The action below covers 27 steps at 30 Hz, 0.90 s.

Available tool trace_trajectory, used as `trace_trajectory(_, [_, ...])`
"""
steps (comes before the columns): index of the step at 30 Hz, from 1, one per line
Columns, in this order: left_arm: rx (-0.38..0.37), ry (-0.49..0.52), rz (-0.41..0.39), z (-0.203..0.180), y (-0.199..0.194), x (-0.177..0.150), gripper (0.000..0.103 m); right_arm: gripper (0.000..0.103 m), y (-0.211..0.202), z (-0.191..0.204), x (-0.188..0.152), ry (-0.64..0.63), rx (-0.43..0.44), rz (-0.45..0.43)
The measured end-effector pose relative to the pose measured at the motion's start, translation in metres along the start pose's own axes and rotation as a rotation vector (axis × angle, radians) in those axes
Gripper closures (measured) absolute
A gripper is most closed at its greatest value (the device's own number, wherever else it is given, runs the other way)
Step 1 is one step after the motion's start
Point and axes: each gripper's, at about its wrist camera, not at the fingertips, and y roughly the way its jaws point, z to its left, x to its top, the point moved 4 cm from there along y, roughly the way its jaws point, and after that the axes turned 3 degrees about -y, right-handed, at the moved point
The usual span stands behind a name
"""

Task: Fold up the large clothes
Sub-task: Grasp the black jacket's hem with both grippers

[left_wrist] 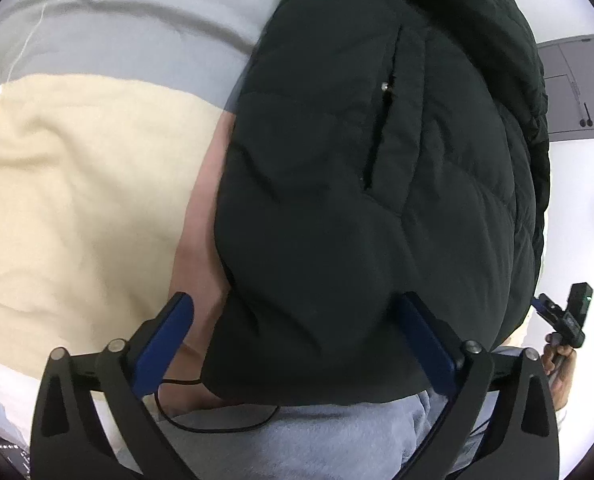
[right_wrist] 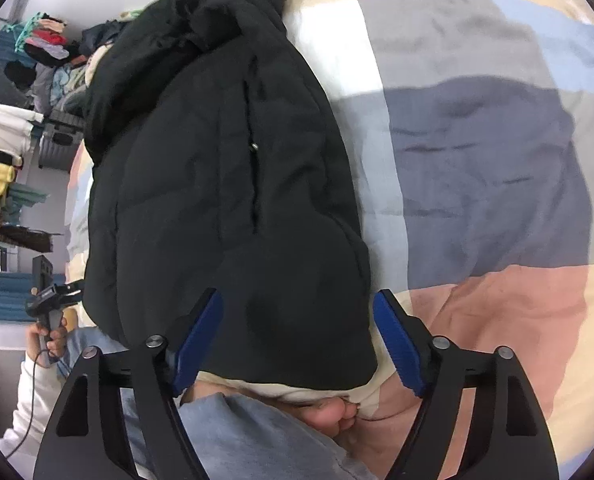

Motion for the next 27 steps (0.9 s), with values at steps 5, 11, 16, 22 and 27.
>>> trace_trajectory(5, [-0.043, -0.040, 0.011, 0.008, 0.007, 0.002, 0.000, 0.021, 0.018, -0.011, 0.005, -0.010, 0.015, 0.063])
trace_trajectory(11, [-0.045, -0.024, 0.002, 0.004, 0.011, 0.004, 0.001, 0.016, 0.034, -0.020, 0.014, 0.001, 0.065, 0.095])
trace_trajectory(16, [-0.009, 0.022, 0.002, -0.011, 0.015, 0.002, 0.001, 0.008, 0.044, -0.025, 0.016, -0.002, 0.101, 0.126])
trace_trajectory(22, [0.066, 0.104, -0.003, -0.029, 0.024, 0.001, 0.003, 0.008, 0.038, -0.022, 0.012, -0.026, 0.156, 0.136])
trace_trajectory(27, [0.068, 0.118, -0.012, -0.033, 0.024, 0.000, 0.009, 0.008, 0.029, -0.003, 0.011, -0.103, 0.219, 0.110])
